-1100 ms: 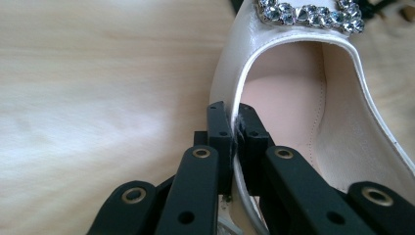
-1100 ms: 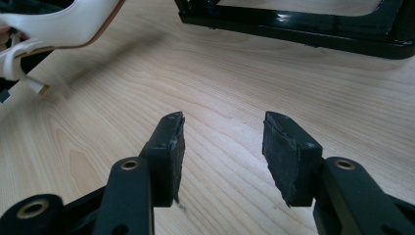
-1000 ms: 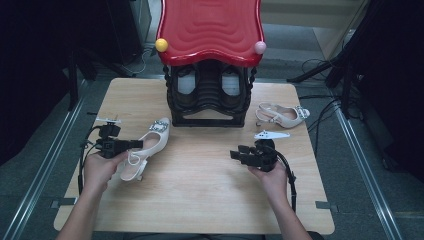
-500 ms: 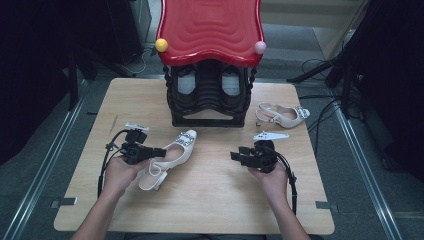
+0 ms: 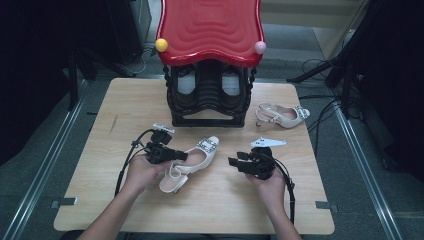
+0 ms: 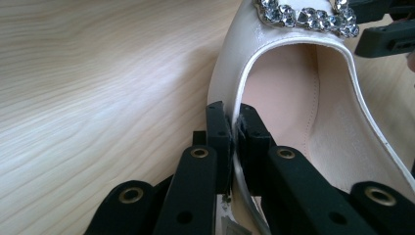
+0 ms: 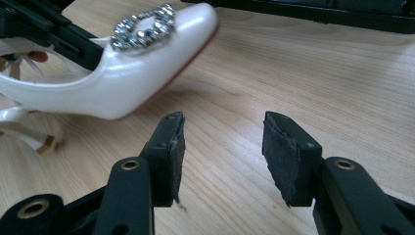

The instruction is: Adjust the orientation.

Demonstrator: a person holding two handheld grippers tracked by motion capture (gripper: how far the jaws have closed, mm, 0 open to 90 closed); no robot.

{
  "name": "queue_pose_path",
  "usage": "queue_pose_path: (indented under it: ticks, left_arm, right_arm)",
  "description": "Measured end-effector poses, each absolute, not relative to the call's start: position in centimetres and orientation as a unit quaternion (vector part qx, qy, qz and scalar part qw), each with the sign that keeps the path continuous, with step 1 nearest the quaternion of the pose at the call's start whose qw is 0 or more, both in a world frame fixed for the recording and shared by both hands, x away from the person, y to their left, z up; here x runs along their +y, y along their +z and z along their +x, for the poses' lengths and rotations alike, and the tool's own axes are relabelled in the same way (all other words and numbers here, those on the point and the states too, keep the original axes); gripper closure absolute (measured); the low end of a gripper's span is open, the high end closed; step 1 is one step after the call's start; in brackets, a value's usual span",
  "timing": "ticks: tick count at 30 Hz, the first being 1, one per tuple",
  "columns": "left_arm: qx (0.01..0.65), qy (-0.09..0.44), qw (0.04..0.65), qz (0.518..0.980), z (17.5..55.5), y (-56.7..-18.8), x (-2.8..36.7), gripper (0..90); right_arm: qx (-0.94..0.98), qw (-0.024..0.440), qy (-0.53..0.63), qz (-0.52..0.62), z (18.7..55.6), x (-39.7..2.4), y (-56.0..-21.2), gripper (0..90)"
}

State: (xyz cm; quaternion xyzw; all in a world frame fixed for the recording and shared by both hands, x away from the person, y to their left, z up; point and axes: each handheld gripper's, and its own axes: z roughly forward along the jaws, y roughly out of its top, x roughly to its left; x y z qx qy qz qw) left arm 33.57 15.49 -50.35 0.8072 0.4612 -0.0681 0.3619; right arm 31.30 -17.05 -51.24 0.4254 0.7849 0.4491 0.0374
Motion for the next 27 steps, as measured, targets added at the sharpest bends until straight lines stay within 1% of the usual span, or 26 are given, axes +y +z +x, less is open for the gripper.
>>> queue_pose_path:
  ticks: [6,8,15,18,21,24,27]
  left_arm:
    - [0.454,-0.06,0.364,0.811,33.8,-50.5,14.2,85.3]
    - [0.455,-0.052,0.351,0.817,34.1,-51.0,13.9,85.5]
    - [0.46,-0.049,0.344,0.817,34.4,-51.5,14.1,85.3]
    - [0.46,-0.054,0.353,0.813,34.4,-51.4,14.1,82.2]
    - [0.453,-0.067,0.368,0.809,34.2,-50.9,14.2,77.2]
    - [0.445,-0.056,0.366,0.815,33.7,-50.2,14.2,74.9]
    - [0.444,-0.056,0.381,0.809,33.3,-49.1,14.8,73.0]
  right_arm:
    - [0.784,0.038,0.448,0.429,31.0,-17.1,-51.4,51.8]
    - [0.784,0.037,0.447,0.429,30.9,-17.1,-51.5,51.9]
    - [0.794,0.035,0.437,0.421,30.6,-16.6,-51.9,52.7]
    - [0.796,0.035,0.434,0.42,30.6,-16.4,-52.0,53.1]
    - [0.796,0.034,0.437,0.418,30.5,-16.4,-51.9,53.6]
    - [0.796,0.034,0.438,0.416,30.4,-16.3,-51.8,53.9]
    - [0.799,0.033,0.436,0.413,30.4,-16.1,-51.8,54.4]
